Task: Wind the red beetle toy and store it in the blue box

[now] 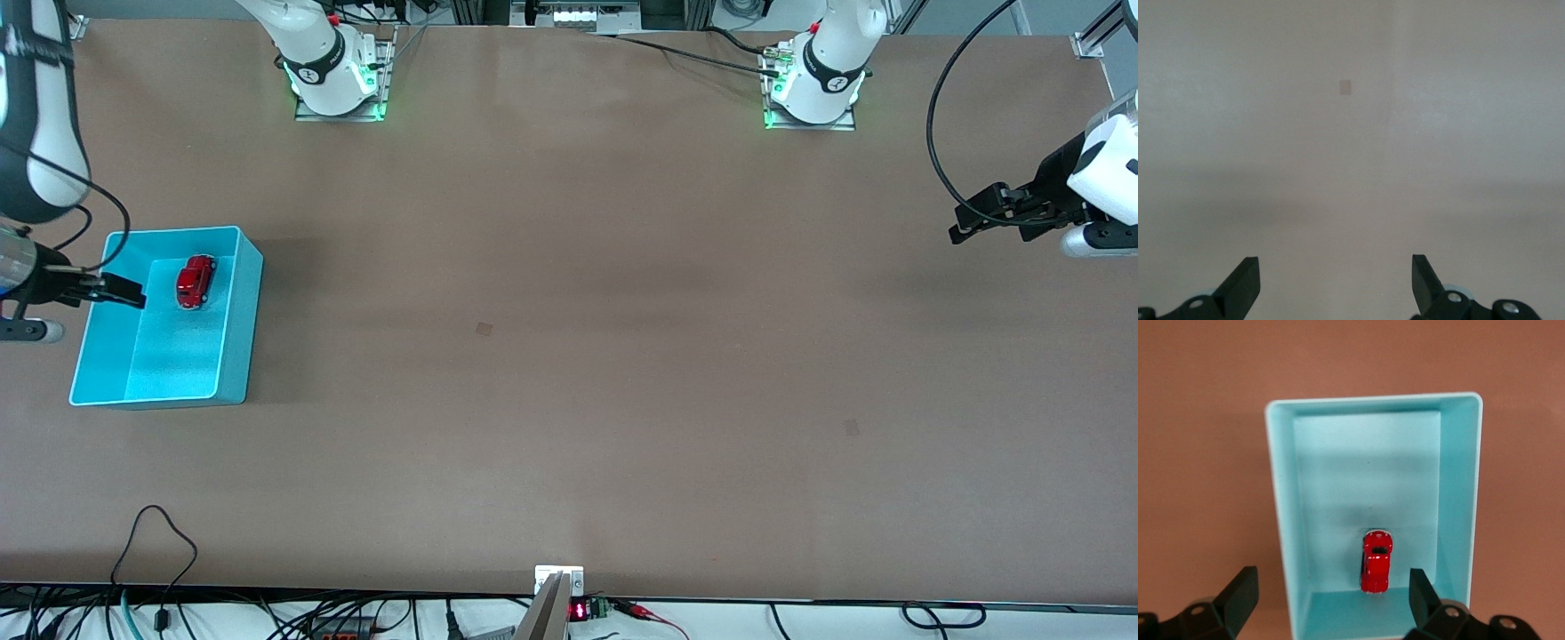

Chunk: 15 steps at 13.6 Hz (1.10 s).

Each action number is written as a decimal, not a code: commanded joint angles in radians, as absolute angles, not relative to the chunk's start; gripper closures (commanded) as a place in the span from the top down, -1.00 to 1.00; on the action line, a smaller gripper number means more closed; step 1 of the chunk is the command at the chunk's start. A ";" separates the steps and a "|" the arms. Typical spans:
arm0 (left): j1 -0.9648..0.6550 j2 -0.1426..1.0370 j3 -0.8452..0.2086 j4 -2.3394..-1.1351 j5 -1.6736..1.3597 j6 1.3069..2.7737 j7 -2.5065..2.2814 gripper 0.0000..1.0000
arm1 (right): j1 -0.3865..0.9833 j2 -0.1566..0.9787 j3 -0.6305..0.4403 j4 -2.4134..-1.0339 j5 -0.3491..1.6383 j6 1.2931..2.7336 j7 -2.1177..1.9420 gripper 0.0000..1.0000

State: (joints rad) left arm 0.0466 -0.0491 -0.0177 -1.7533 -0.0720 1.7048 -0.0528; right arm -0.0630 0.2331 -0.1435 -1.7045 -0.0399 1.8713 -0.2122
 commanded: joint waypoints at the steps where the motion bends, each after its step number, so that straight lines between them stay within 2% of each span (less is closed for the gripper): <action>1: 0.051 -0.057 -0.020 -1.750 -0.048 1.703 -0.040 1.00 | -0.064 0.244 -0.106 -1.531 -0.041 1.694 -0.213 1.00; 5: 0.052 -0.055 -0.018 -1.749 -0.048 1.704 -0.038 1.00 | -0.055 0.239 -0.052 -1.390 -0.038 1.507 -0.204 1.00; 12: 0.051 -0.057 -0.020 -1.749 -0.048 1.703 -0.038 1.00 | -0.028 0.180 -0.054 -1.413 -0.040 1.500 -0.204 1.00; 15: 0.049 -0.057 -0.020 -1.749 -0.048 1.701 -0.038 1.00 | -0.034 0.137 -0.054 -1.469 -0.038 1.503 -0.198 1.00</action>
